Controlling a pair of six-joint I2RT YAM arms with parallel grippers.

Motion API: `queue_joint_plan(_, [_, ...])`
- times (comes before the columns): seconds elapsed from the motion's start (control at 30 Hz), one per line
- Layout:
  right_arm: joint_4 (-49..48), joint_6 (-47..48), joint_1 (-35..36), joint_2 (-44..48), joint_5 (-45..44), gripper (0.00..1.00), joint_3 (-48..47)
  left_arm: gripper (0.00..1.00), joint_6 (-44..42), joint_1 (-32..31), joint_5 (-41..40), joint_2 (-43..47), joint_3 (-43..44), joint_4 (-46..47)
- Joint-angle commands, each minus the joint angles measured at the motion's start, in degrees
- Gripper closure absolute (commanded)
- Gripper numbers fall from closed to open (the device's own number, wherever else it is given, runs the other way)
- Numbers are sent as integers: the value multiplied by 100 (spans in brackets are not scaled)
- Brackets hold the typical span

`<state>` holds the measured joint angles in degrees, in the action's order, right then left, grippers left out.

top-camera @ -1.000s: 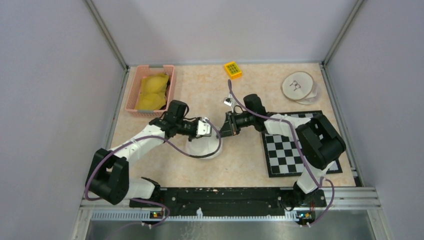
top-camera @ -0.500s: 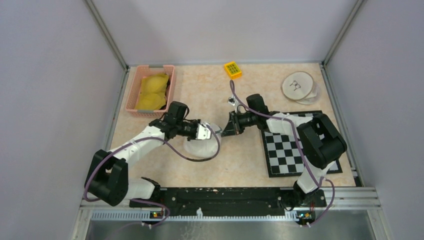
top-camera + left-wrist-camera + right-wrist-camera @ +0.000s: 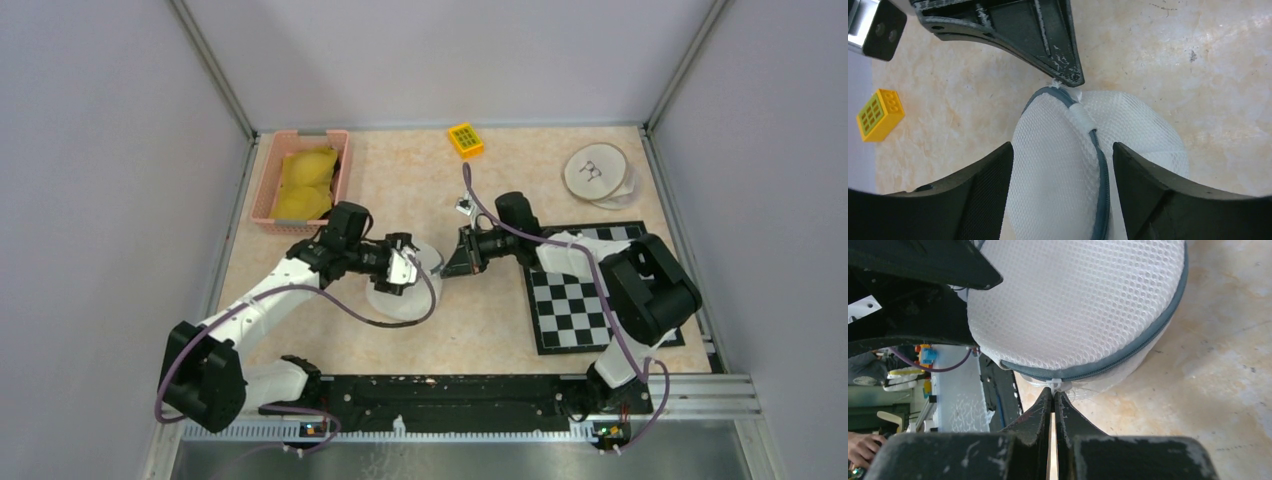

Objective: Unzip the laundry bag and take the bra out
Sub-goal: Unzip the laundry bag at the center of the board.

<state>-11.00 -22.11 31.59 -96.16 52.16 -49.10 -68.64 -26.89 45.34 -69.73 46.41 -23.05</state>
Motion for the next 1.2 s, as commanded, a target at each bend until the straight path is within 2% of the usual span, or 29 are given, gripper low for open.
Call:
queue_joint_plan(0.0, [-396, -87, 149, 307, 267, 100, 102, 22, 1204, -68, -313, 87, 580, -516])
queue_joint_plan(0.07, [-444, -120, 153, 321, 295, 100, 155, 21, 1568, -69, -314, 101, 745, -699])
queue_joint_plan(0.17, [-555, -219, 158, 325, 404, 100, 209, 20, 2583, -74, -234, 220, 834, -614])
queue_joint_plan(0.27, [-641, -304, 185, 340, 478, 100, 234, 23, 3163, -115, -312, 194, 920, -598])
queue_joint_plan(0.33, [-676, -346, 211, 332, 511, 100, 226, 29, 3478, -146, -451, 49, 967, -608])
queue_joint_plan(0.43, [-684, -378, 224, 322, 523, 100, 214, 37, 3723, -238, -472, -198, 1030, -613])
queue_joint_plan(0.7, [-596, -399, 224, 265, 497, 100, 101, 40, 3671, -968, -1145, -751, 1168, -584])
queue_joint_plan(0.73, [-608, -399, 224, 279, 497, 100, 99, 43, 3673, -1002, -1270, -834, 1161, -586])
queue_joint_plan(0.77, [-617, -400, 224, 282, 492, 100, 102, 50, 3674, -1012, -1407, -904, 1160, -594])
queue_joint_plan(0.9, [-631, -400, 147, 360, 462, 100, 142, 87, 3683, -1011, -1924, -1116, 1174, -599])
queue_joint_plan(0.97, [-623, -404, 53, 390, 451, 100, 151, 100, 3532, -1010, -2036, -1153, 1123, -411])
queue_joint_plan(1.17, [-613, -452, -357, 467, 533, 100, 86, 100, 2728, -1024, -1513, -1265, 1225, 474])
